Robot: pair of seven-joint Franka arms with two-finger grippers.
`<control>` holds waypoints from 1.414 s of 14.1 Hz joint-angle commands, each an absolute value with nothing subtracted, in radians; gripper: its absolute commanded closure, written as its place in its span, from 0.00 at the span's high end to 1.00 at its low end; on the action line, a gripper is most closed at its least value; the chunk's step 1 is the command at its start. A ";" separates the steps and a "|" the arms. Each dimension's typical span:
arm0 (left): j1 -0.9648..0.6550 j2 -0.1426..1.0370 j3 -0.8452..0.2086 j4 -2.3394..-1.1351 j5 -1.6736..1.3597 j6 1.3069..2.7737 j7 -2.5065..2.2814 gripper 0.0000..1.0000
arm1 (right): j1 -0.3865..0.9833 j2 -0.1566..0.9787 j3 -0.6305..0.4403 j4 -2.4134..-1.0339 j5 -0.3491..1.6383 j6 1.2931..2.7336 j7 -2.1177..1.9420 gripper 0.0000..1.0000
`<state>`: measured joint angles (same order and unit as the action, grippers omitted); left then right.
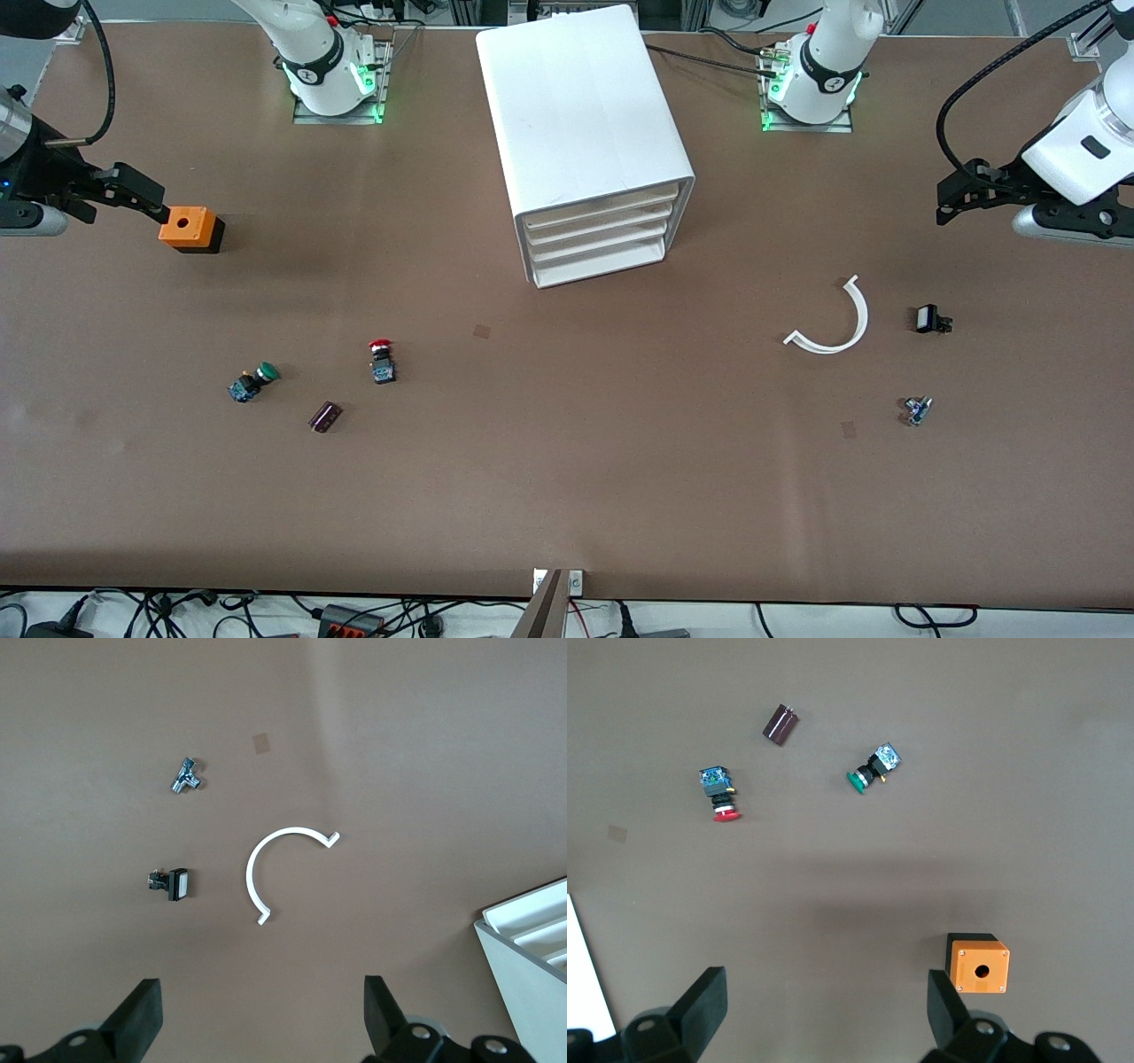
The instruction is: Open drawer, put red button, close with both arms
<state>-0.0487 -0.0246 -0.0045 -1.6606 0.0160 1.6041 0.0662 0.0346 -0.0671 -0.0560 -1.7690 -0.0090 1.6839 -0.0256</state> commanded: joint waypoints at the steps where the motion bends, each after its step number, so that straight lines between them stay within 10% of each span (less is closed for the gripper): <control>1: -0.040 0.000 -0.009 -1.624 0.002 1.586 0.071 1.00 | 0.026 -0.086 -0.051 -1.790 -0.025 1.697 -0.028 1.00; 8: -0.041 0.003 -0.015 -1.623 0.002 1.585 0.064 1.00 | 0.026 -0.068 -0.051 -1.782 -0.023 1.704 -0.028 1.00; 20: -0.054 0.228 -0.020 -1.646 -0.363 1.132 0.199 1.00 | 0.213 0.371 -0.040 -1.582 -0.003 1.782 -0.026 1.00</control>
